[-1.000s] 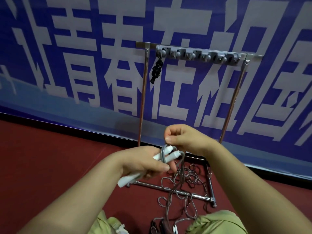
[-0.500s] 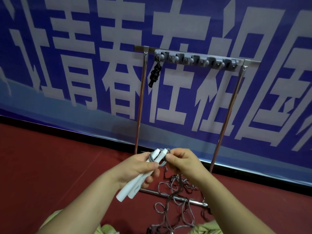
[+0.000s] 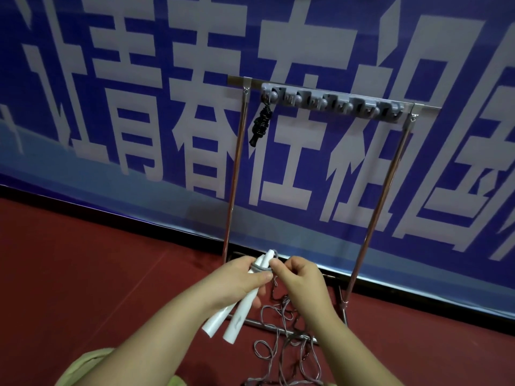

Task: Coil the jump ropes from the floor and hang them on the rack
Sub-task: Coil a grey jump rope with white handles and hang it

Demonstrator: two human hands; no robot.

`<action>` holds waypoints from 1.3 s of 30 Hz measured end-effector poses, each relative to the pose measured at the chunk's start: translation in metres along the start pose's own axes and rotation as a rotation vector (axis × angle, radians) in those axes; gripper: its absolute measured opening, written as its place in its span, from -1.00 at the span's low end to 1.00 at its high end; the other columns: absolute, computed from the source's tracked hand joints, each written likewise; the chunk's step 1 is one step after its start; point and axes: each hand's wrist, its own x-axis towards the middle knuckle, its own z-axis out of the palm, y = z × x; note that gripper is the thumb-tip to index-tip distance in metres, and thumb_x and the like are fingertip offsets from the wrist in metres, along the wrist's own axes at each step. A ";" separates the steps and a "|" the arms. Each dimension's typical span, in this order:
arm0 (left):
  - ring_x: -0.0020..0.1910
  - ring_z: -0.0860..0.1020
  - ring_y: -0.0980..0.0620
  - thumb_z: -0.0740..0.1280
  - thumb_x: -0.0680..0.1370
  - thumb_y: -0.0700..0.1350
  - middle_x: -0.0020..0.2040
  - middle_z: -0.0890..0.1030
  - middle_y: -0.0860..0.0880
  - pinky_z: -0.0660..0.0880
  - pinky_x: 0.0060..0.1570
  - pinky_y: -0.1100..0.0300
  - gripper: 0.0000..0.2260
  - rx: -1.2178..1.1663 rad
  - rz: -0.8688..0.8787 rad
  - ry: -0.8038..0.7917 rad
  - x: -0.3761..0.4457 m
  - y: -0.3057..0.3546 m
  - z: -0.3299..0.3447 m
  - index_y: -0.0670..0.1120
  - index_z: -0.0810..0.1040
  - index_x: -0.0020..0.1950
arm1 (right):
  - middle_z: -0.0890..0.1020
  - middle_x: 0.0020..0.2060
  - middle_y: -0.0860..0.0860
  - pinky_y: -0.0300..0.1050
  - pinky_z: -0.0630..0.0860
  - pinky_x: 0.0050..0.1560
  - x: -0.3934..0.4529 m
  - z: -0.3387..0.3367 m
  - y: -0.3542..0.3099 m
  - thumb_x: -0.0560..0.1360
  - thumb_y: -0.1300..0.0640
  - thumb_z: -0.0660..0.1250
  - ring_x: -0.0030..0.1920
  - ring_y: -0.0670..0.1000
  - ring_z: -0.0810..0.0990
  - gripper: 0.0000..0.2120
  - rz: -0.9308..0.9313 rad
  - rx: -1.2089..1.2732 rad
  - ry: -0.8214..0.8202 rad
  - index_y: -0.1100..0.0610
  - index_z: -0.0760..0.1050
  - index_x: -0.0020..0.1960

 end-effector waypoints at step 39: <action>-0.36 0.46 0.25 0.29 0.57 0.03 -0.31 0.48 0.15 0.40 -0.23 0.35 -0.91 0.374 0.160 -0.241 -0.032 0.013 0.007 0.09 0.44 -0.12 | 0.59 -0.40 -0.10 -0.26 0.44 -0.34 0.017 -0.053 -0.078 0.48 0.19 0.40 -0.39 -0.13 0.50 -0.93 -0.205 -0.109 -0.667 0.09 0.59 -0.19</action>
